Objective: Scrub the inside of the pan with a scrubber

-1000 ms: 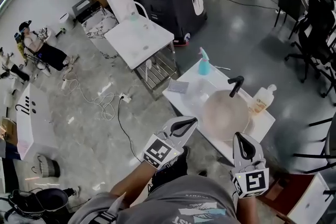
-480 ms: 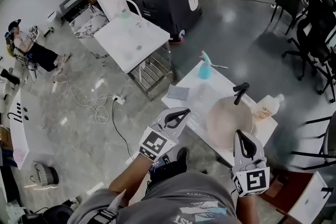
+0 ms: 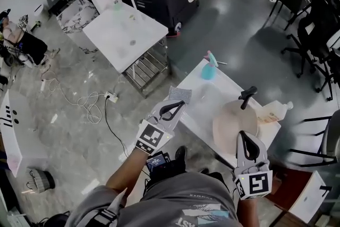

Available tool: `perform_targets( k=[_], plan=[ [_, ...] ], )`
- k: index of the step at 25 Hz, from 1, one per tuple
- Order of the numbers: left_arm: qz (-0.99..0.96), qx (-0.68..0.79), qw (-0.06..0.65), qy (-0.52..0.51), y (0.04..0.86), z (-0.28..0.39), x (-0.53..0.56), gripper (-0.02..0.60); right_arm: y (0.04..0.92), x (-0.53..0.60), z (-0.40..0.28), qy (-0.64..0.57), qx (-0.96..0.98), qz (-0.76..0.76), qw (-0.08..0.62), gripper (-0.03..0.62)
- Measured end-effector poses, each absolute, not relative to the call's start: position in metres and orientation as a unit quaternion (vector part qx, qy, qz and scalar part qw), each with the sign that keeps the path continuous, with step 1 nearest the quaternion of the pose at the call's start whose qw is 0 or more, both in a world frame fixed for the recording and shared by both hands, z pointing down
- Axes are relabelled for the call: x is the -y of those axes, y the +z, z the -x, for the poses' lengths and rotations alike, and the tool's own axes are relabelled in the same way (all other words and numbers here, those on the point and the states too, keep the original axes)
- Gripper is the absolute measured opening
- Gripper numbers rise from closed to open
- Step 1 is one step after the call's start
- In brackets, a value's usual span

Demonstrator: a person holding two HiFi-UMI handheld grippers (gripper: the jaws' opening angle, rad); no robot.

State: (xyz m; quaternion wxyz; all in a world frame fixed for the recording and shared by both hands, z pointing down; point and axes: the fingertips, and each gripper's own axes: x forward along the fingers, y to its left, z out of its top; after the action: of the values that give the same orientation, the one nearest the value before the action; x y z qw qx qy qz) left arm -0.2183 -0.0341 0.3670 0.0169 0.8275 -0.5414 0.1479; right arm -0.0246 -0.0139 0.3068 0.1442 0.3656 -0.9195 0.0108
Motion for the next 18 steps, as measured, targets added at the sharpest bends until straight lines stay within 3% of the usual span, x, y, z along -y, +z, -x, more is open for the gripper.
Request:
perform_targets(
  k=[18],
  plan=[
    [-0.819,0.511,0.062,0.254,0.482,0.249,0.083,0.005,0.38,0.047,0.038,0.077,0.919,-0.333,0.197,0.002]
  ],
)
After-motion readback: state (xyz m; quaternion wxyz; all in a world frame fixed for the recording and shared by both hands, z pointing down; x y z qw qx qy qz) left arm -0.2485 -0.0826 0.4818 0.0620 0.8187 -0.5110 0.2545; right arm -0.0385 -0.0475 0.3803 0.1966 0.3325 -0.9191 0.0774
